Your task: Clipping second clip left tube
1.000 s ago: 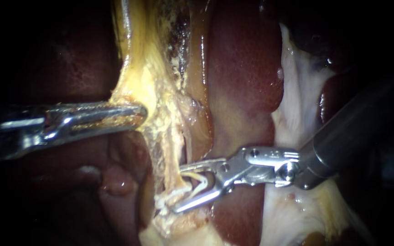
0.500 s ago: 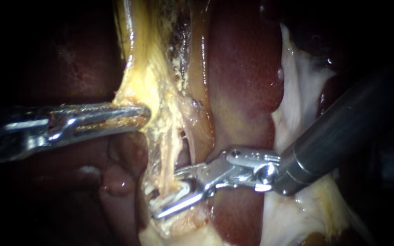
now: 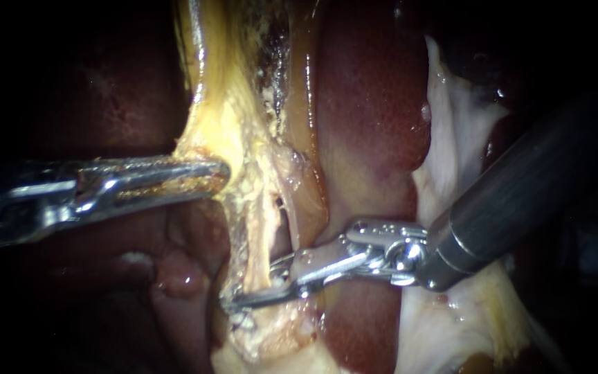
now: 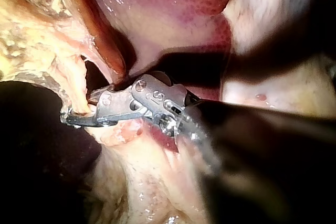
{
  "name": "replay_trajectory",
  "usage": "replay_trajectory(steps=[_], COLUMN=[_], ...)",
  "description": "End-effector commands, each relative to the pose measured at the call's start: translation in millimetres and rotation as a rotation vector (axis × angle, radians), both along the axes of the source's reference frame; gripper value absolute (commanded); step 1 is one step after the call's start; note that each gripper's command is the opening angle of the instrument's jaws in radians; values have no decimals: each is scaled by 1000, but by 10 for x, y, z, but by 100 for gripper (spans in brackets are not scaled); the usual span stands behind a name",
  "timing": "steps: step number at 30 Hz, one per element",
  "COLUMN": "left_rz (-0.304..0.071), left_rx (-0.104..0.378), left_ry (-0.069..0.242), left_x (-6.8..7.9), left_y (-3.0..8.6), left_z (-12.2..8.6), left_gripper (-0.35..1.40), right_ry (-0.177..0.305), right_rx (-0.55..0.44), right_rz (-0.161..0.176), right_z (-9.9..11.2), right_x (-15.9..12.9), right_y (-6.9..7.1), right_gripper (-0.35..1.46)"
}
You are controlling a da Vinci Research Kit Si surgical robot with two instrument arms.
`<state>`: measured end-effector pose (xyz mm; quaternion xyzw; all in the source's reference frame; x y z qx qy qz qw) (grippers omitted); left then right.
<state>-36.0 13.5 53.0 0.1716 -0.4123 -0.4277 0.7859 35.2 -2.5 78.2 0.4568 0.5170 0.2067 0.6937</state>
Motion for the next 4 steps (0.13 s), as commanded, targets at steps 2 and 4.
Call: replay_trajectory(steps=[2, 4], left_rz=[0, 0], left_rx=[0, 0], left_ry=[0, 0], left_x=[0, 0], left_y=[0, 1], left_z=[0, 1], left_gripper=[-35, -35], right_ry=[1, 1], right_rx=[0, 0], right_rz=[0, -1], right_z=[1, 2], right_x=[-1, -2], right_y=[0, 1], right_gripper=[-35, -35])
